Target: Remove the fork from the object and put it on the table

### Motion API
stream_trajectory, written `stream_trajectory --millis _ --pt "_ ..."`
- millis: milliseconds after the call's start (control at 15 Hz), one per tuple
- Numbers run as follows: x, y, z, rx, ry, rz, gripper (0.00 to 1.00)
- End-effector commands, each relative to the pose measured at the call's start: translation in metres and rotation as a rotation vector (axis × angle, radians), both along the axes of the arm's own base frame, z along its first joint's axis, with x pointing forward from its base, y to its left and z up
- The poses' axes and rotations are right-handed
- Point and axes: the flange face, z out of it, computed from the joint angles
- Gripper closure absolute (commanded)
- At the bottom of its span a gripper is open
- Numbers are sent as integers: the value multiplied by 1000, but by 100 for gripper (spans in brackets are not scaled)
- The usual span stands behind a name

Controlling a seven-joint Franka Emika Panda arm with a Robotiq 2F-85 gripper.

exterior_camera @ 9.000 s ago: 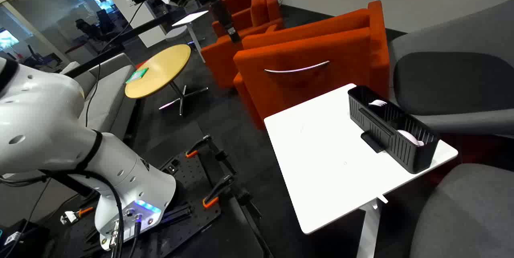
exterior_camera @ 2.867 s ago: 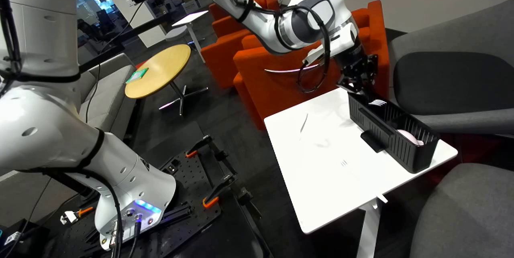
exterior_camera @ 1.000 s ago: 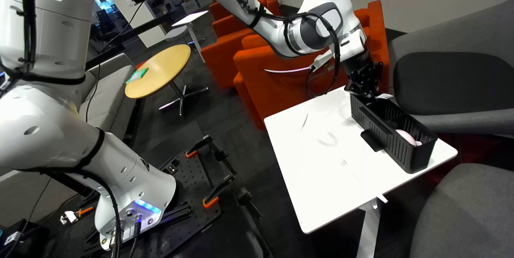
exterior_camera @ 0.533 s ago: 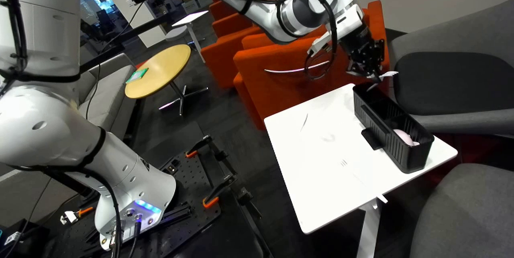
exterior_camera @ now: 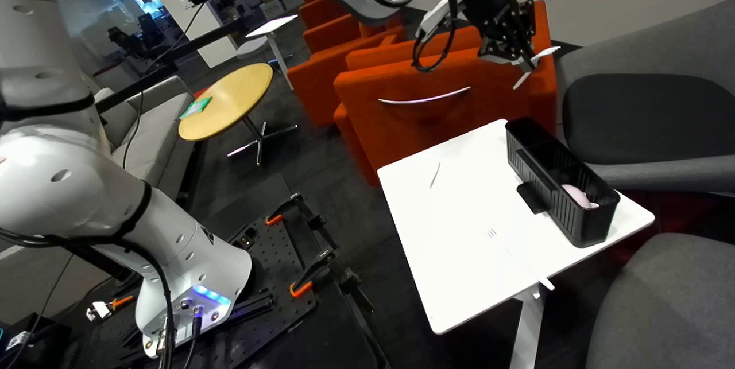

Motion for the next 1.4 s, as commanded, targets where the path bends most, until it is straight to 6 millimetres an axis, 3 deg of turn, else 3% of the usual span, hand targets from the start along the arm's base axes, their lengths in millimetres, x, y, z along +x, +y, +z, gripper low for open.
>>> stream_trajectory --millis 0,267,467,600,1067,1333 --pt "-33 28 23 55 -21 20 97" --pt "-72 61 28 88 -56 -25 97" --pt "-102 81 17 118 -93 -133 97" --pt "-121 85 1 158 -128 -227 97" --pt "-180 58 -70 325 -215 -509 97" --pt "-199 21 -91 379 -242 -593 97"
